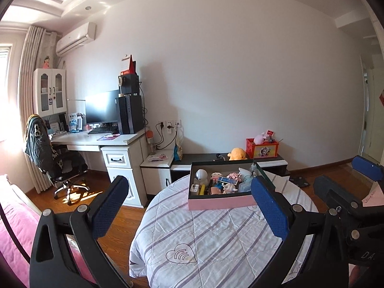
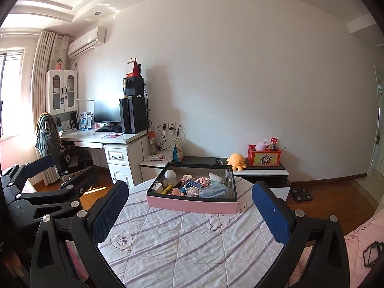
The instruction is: Organize rigid objects
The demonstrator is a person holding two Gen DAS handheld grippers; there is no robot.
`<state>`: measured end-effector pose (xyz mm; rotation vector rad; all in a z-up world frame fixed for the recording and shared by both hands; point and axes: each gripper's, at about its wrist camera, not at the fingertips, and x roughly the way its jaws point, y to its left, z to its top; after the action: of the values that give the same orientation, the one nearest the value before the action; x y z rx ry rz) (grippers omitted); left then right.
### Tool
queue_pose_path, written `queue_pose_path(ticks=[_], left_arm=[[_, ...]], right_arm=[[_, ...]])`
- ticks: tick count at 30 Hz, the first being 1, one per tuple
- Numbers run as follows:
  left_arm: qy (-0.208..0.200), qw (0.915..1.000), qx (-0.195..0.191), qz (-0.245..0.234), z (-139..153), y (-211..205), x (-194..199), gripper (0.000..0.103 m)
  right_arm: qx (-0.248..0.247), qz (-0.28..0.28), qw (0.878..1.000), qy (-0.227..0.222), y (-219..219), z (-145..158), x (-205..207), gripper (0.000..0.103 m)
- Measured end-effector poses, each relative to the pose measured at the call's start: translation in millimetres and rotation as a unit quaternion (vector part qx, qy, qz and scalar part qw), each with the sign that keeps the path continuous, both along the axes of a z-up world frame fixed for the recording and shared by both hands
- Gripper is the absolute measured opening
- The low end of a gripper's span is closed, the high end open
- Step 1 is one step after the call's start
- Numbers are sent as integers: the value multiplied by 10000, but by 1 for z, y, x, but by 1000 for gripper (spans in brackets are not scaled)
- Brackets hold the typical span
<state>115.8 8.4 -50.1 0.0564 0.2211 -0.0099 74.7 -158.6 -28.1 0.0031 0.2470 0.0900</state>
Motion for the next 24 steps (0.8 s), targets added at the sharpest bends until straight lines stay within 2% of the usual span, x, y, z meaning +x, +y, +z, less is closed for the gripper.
queue_pose_path(ticks=[12, 24], left_arm=[[-663, 9974, -16, 277, 37, 7, -83, 103], [-866, 9961, 29, 188, 50, 9, -112, 103]], right_arm=[[-131, -108, 9984, -532, 11, 41, -73, 103], [-226, -201, 9956, -890, 18, 56, -106, 103]])
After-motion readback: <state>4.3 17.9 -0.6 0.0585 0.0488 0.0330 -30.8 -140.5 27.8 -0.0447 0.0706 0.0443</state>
